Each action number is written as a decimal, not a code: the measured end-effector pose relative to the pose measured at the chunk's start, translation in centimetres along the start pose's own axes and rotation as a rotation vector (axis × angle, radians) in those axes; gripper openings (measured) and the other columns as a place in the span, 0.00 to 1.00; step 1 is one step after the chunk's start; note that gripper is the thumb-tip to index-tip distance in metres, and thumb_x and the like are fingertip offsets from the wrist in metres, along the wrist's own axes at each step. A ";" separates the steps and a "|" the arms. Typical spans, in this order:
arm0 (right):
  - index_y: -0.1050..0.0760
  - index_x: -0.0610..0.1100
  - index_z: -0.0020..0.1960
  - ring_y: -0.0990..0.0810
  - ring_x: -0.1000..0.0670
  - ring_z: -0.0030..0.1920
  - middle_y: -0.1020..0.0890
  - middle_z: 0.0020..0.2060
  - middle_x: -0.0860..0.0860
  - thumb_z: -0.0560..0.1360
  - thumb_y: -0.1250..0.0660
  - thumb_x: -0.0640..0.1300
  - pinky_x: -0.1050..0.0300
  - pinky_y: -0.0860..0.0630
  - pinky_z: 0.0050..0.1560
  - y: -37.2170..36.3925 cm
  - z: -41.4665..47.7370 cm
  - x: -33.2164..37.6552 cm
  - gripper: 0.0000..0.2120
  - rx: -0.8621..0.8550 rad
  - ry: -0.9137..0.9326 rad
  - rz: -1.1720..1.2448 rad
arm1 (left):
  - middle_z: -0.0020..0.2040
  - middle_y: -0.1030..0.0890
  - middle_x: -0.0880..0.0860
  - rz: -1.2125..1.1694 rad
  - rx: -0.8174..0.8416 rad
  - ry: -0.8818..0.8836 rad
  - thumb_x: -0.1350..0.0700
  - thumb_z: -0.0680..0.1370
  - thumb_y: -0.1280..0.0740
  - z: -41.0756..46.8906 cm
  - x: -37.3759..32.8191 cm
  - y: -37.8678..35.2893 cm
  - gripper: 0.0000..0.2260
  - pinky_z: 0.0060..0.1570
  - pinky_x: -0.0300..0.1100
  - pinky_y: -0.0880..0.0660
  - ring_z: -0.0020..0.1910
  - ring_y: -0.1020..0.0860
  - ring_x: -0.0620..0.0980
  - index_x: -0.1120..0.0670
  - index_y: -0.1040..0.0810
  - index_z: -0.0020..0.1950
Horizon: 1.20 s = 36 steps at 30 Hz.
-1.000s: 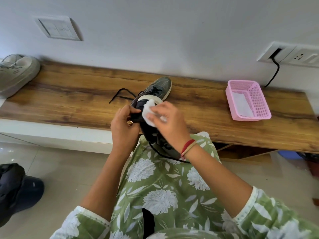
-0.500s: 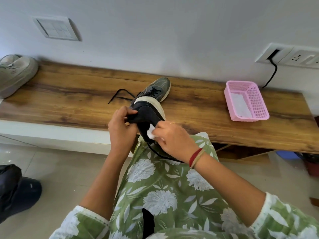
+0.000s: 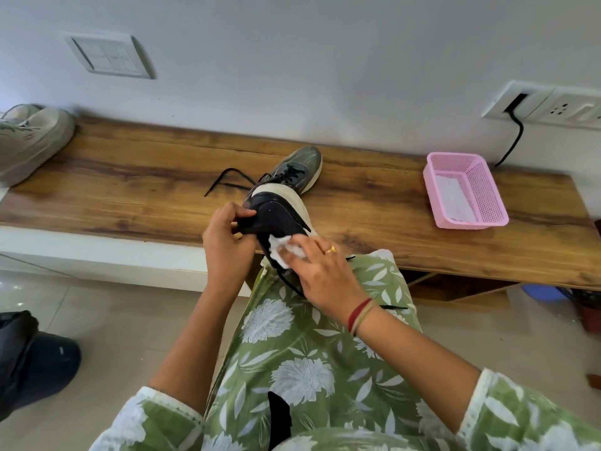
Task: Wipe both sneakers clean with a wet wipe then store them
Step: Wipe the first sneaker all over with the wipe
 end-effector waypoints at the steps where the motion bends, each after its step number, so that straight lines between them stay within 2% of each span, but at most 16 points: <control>1: 0.26 0.44 0.63 0.27 0.45 0.54 0.26 0.57 0.46 0.71 0.38 0.36 0.51 0.27 0.51 -0.2 -0.7 -0.1 0.21 0.032 0.002 0.087 | 0.44 0.22 0.49 0.007 0.011 -0.002 0.74 0.66 0.36 0.1 0.2 0.0 0.16 0.42 0.34 0.28 0.46 0.24 0.47 0.55 0.24 0.44; 3: 0.23 0.42 0.60 0.28 0.48 0.55 0.25 0.55 0.47 0.74 0.41 0.37 0.61 0.30 0.56 0.8 -0.8 -0.8 0.16 -0.014 -0.090 0.357 | 0.43 0.22 0.46 0.009 0.027 0.018 0.74 0.67 0.35 0.4 0.6 -0.1 0.16 0.42 0.39 0.27 0.46 0.24 0.48 0.54 0.24 0.44; 4: 0.23 0.41 0.59 0.28 0.50 0.55 0.24 0.54 0.47 0.75 0.42 0.37 0.64 0.32 0.56 2.0 -0.2 -1.7 0.15 -0.114 -0.175 0.463 | 0.43 0.23 0.46 0.007 0.031 0.035 0.74 0.67 0.35 0.5 0.8 -0.1 0.16 0.42 0.40 0.27 0.46 0.24 0.48 0.54 0.24 0.44; 7: 0.23 0.40 0.60 0.27 0.50 0.54 0.23 0.53 0.46 0.76 0.39 0.33 0.63 0.29 0.56 5.0 2.4 -4.3 0.14 -0.404 -0.347 0.454 | 0.42 0.23 0.45 -0.017 0.044 0.060 0.74 0.68 0.34 0.5 1.3 0.1 0.15 0.43 0.43 0.25 0.45 0.24 0.47 0.54 0.24 0.44; 8: 0.23 0.39 0.60 0.27 0.48 0.55 0.23 0.54 0.45 0.75 0.38 0.32 0.61 0.29 0.56 5.0 3.4 -4.3 0.15 -0.395 -0.313 0.387 | 0.42 0.23 0.44 -0.021 0.050 0.062 0.74 0.68 0.34 0.5 1.4 0.1 0.15 0.43 0.43 0.25 0.45 0.24 0.47 0.54 0.24 0.44; 10: 0.25 0.39 0.63 0.26 0.44 0.56 0.23 0.57 0.44 0.73 0.38 0.30 0.57 0.27 0.55 2.8 4.6 -2.6 0.20 -0.230 -0.153 0.232 | 0.41 0.23 0.42 -0.016 0.053 0.073 0.74 0.68 0.34 0.6 1.5 0.2 0.15 0.43 0.40 0.26 0.44 0.24 0.45 0.53 0.24 0.43; 13: 0.30 0.40 0.69 0.27 0.45 0.54 0.24 0.58 0.44 0.71 0.37 0.29 0.52 0.24 0.53 -0.2 2.8 -1.2 0.26 -0.100 0.023 0.101 | 0.41 0.23 0.42 0.009 0.042 0.084 0.73 0.67 0.34 0.4 1.9 0.5 0.15 0.40 0.36 0.27 0.43 0.25 0.42 0.53 0.25 0.43; 16: 0.26 0.42 0.65 0.29 0.49 0.53 0.23 0.56 0.46 0.74 0.41 0.34 0.62 0.30 0.53 -0.4 0.7 -0.7 0.20 -0.038 0.140 0.209 | 0.42 0.23 0.44 0.056 0.031 0.045 0.73 0.67 0.35 0.2 1.7 1.1 0.16 0.41 0.37 0.28 0.43 0.26 0.43 0.53 0.26 0.45; 18: 0.22 0.42 0.59 0.28 0.52 0.52 0.22 0.52 0.47 0.75 0.41 0.34 0.66 0.32 0.54 0.1 0.4 -2.0 0.16 -0.019 0.003 0.481 | 0.46 0.25 0.50 0.233 0.071 -0.036 0.72 0.68 0.37 0.0 0.8 0.7 0.19 0.36 0.33 0.32 0.42 0.27 0.47 0.53 0.25 0.52; 21: 0.21 0.43 0.56 0.24 0.56 0.48 0.21 0.49 0.50 0.78 0.40 0.35 0.62 0.25 0.52 0.8 0.3 -7.3 0.12 -0.266 -0.518 0.810 | 0.51 0.29 0.56 0.564 0.142 -0.219 0.68 0.72 0.37 -0.7 -0.6 -0.4 0.27 0.28 0.36 0.36 0.34 0.30 0.51 0.49 0.27 0.68; 24: 0.21 0.45 0.48 0.29 0.60 0.34 0.24 0.37 0.51 0.79 0.40 0.36 0.67 0.31 0.37 0.0 -0.7 -10.7 0.10 -0.393 -0.877 0.995 | 0.57 0.27 0.59 0.593 0.144 -0.272 0.69 0.72 0.35 -0.8 -0.6 -0.3 0.27 0.26 0.38 0.33 0.33 0.28 0.52 0.47 0.25 0.67; 27: 0.22 0.38 0.49 0.30 0.56 0.34 0.25 0.37 0.47 0.78 0.41 0.35 0.64 0.32 0.35 -1.7 -2.3 -12.8 0.09 -0.393 -1.062 1.078 | 0.56 0.25 0.58 0.503 0.105 -0.293 0.72 0.70 0.35 -1.0 -0.4 0.2 0.24 0.30 0.38 0.31 0.39 0.28 0.49 0.52 0.20 0.60; 29: 0.24 0.34 0.53 0.27 0.54 0.36 0.23 0.39 0.46 0.79 0.42 0.34 0.62 0.29 0.35 -2.5 -3.6 -13.7 0.09 -0.438 -1.166 1.171 | 0.54 0.24 0.54 0.394 0.057 -0.218 0.74 0.69 0.37 -0.9 0.4 0.8 0.20 0.35 0.33 0.32 0.43 0.27 0.46 0.55 0.19 0.53; 31: 0.27 0.38 0.55 0.25 0.53 0.35 0.23 0.42 0.46 0.78 0.43 0.33 0.63 0.25 0.32 -2.2 -4.6 -14.1 0.09 -0.500 -1.212 1.221 | 0.52 0.24 0.50 0.287 -0.011 -0.070 0.74 0.68 0.39 -0.8 2.2 1.6 0.17 0.40 0.32 0.30 0.48 0.25 0.47 0.55 0.23 0.45; 34: 0.33 0.42 0.55 0.23 0.52 0.33 0.23 0.43 0.48 0.77 0.42 0.30 0.62 0.24 0.29 -1.2 -5.6 -14.4 0.11 -0.553 -1.214 1.200 | 0.51 0.21 0.49 0.023 -0.106 0.196 0.76 0.67 0.41 -1.1 5.7 2.4 0.17 0.51 0.41 0.24 0.54 0.24 0.47 0.53 0.29 0.39; 36: 0.31 0.42 0.52 0.22 0.53 0.34 0.22 0.44 0.46 0.76 0.41 0.29 0.62 0.23 0.31 -1.0 -5.7 -14.4 0.10 -0.520 -1.194 1.157 | 0.48 0.20 0.49 -0.256 -0.178 0.373 0.77 0.69 0.41 -1.9 7.7 2.4 0.18 0.53 0.45 0.22 0.54 0.23 0.46 0.53 0.31 0.38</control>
Point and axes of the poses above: each hand's wrist, its own z-axis towards the middle knuckle, its own y-axis out of the back of the hand, x = y × z, the point moved 9 cm from there along z, towards the middle knuckle
